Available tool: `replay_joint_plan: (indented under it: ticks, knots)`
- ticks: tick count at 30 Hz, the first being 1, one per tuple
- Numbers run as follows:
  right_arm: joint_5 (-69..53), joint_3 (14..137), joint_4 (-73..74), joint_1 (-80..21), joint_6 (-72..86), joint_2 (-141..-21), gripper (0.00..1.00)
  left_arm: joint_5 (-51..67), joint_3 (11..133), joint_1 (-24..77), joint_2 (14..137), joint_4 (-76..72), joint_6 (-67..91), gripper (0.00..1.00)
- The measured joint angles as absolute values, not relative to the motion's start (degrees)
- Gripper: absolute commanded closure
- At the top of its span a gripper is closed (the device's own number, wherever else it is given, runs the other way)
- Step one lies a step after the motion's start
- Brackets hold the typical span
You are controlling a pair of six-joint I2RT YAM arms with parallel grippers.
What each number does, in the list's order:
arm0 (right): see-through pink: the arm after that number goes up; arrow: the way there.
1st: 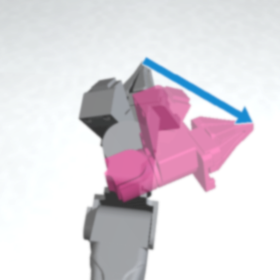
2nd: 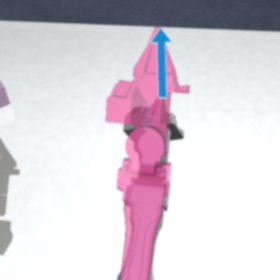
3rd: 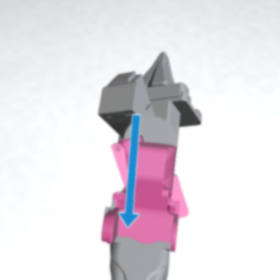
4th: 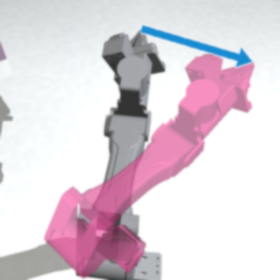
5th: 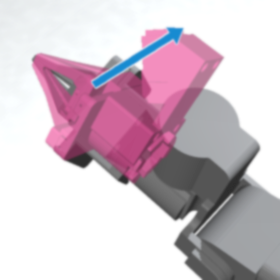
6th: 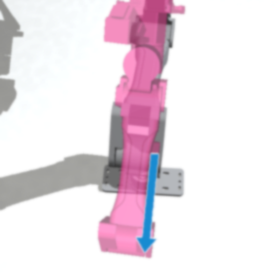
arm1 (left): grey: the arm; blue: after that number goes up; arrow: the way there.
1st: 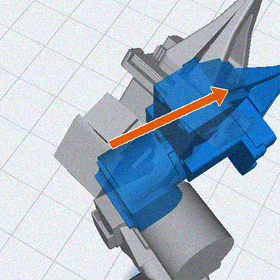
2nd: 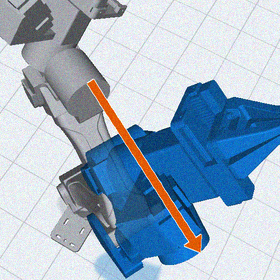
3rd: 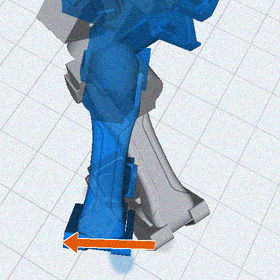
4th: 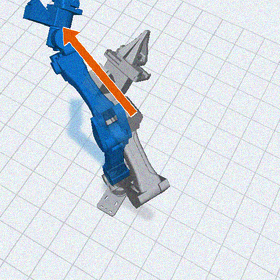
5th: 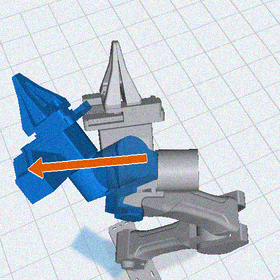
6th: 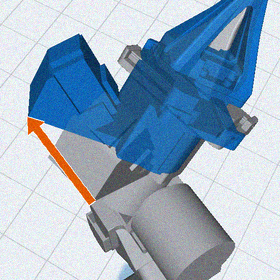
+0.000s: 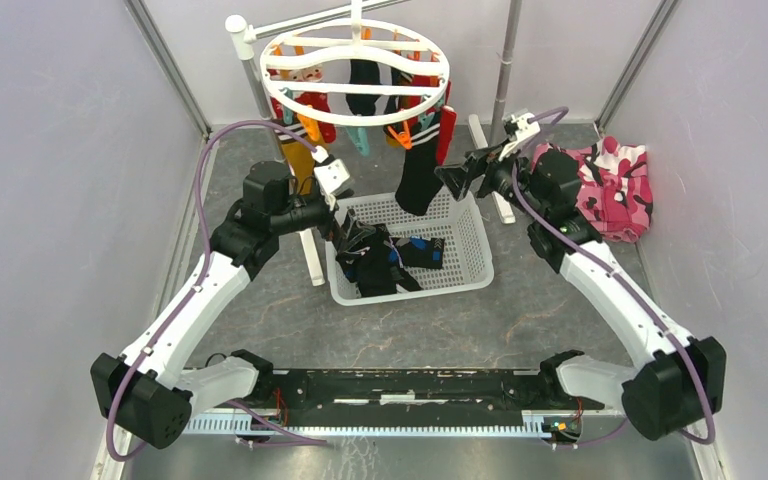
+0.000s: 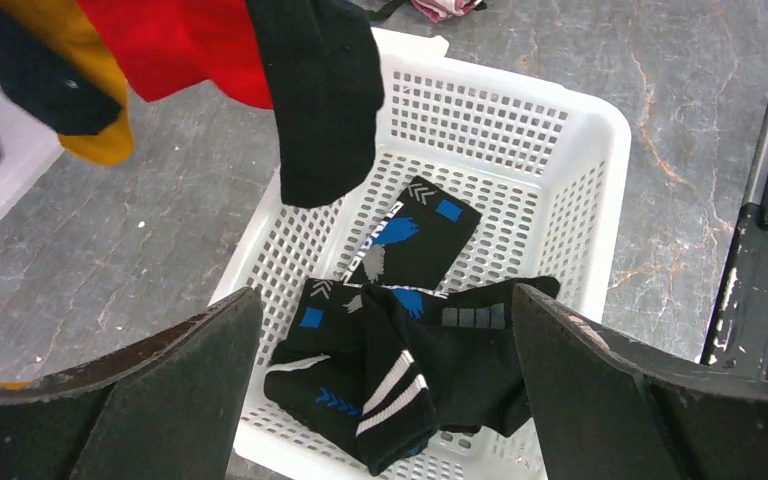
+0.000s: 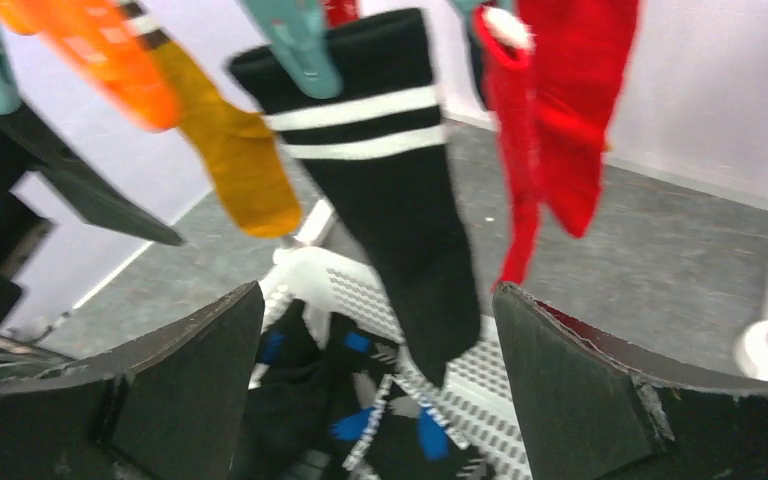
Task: Remove the socks clipped to the hanger
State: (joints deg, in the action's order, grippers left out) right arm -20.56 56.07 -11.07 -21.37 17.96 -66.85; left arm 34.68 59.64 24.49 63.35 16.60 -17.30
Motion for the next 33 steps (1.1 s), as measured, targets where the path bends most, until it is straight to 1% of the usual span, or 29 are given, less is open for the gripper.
replay_joint_plan:
  ticks: [2, 6, 10, 12, 14, 16, 18, 20, 22, 33]
  knots:
    - [-21.7, 57.3, -11.1, -20.3, 16.5, -69.6, 0.13, 34.5, 59.8, 24.4, 63.4, 16.6, -17.0, 0.00]
    - [-28.3, 63.8, -11.3, -20.1, 15.1, -79.1, 0.19, 34.5, 60.4, 24.4, 63.3, 16.5, -16.4, 0.00]
    - [-32.4, 64.8, -13.1, -20.1, 15.4, -83.6, 0.28, 34.5, 60.5, 24.4, 63.0, 16.6, -16.1, 0.00]
    - [-33.5, 64.6, -14.3, -20.1, 16.4, -84.4, 0.35, 34.5, 60.5, 24.4, 62.8, 16.6, -16.0, 0.00]
    - [-34.3, 63.9, -16.0, -20.1, 17.3, -84.5, 0.44, 34.5, 60.5, 24.4, 62.8, 16.6, -16.0, 0.00]
    - [-34.8, 63.2, -18.0, -20.1, 18.6, -84.5, 0.58, 34.5, 60.5, 24.4, 62.8, 16.6, -15.9, 0.00]
    - [-35.2, 62.5, -19.8, -20.1, 20.0, -84.5, 0.78, 34.5, 60.5, 24.4, 62.8, 16.6, -15.9, 0.00]
    - [-35.4, 61.9, -21.1, -20.2, 20.9, -84.5, 0.90, 34.5, 60.5, 24.4, 62.8, 16.6, -15.8, 0.00]
    - [-35.4, 61.2, -22.2, -20.5, 21.8, -84.4, 0.99, 34.5, 60.5, 24.4, 62.8, 16.6, -15.7, 0.00]
    - [-34.3, 57.6, -23.3, -24.2, 23.0, -80.1, 1.00, 34.6, 60.7, 24.4, 62.5, 16.6, -15.2, 0.00]
